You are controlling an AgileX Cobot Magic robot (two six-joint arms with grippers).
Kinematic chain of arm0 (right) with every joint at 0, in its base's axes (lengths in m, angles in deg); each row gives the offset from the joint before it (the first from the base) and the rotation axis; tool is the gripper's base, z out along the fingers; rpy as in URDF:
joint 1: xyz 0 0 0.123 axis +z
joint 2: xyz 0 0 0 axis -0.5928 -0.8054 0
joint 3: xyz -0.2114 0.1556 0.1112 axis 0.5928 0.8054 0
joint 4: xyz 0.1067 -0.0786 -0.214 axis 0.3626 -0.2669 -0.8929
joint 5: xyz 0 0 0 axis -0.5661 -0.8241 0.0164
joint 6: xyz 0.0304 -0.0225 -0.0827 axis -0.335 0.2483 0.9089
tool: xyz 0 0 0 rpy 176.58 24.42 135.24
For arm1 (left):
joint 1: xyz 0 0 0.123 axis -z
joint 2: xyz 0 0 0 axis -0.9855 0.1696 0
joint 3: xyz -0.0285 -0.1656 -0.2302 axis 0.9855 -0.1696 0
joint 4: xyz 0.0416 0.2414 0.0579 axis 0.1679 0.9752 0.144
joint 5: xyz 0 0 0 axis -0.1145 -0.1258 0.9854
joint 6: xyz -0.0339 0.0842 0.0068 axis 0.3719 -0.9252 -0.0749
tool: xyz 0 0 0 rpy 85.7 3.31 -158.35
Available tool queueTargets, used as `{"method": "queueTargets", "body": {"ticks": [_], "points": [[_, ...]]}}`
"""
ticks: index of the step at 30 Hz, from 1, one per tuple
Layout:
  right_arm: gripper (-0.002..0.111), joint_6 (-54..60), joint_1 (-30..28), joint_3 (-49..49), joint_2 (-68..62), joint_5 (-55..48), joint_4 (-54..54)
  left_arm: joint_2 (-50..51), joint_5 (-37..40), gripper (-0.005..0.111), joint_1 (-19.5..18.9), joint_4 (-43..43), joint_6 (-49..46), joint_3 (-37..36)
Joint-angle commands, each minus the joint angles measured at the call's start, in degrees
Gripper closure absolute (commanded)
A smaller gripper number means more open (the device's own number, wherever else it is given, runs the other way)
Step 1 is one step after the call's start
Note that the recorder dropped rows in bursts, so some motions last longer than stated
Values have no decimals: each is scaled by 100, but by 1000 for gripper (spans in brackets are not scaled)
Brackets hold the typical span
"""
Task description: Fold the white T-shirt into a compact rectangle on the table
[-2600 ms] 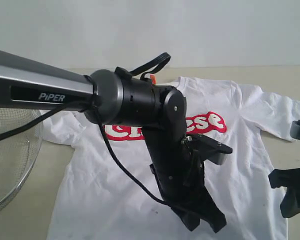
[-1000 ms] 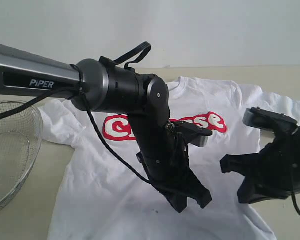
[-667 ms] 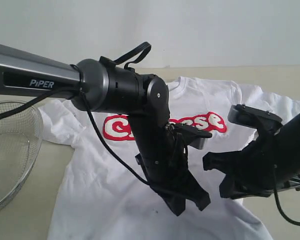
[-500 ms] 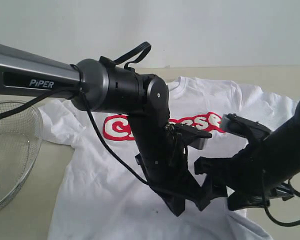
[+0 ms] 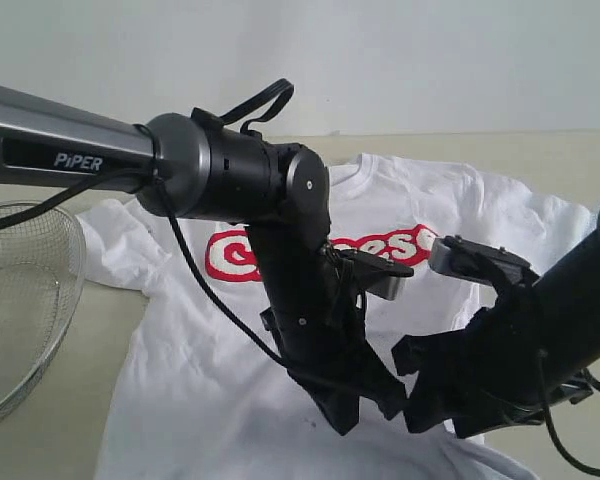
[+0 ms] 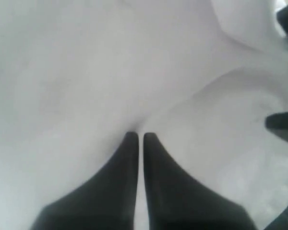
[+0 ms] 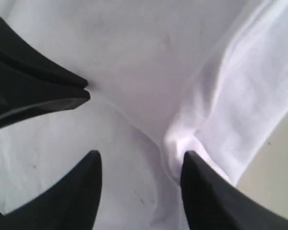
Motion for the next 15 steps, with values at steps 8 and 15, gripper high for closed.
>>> {"method": "queueTargets", "body": {"ticks": [8,15], "points": [[82,-1495,6,-42,1204,-953,-2369,-59,45,102,-12,22,-35,-20],[108,-2250,6,-42,1317,-1525,-3554,-59,45,102,-11,22,-35,-20]]}}
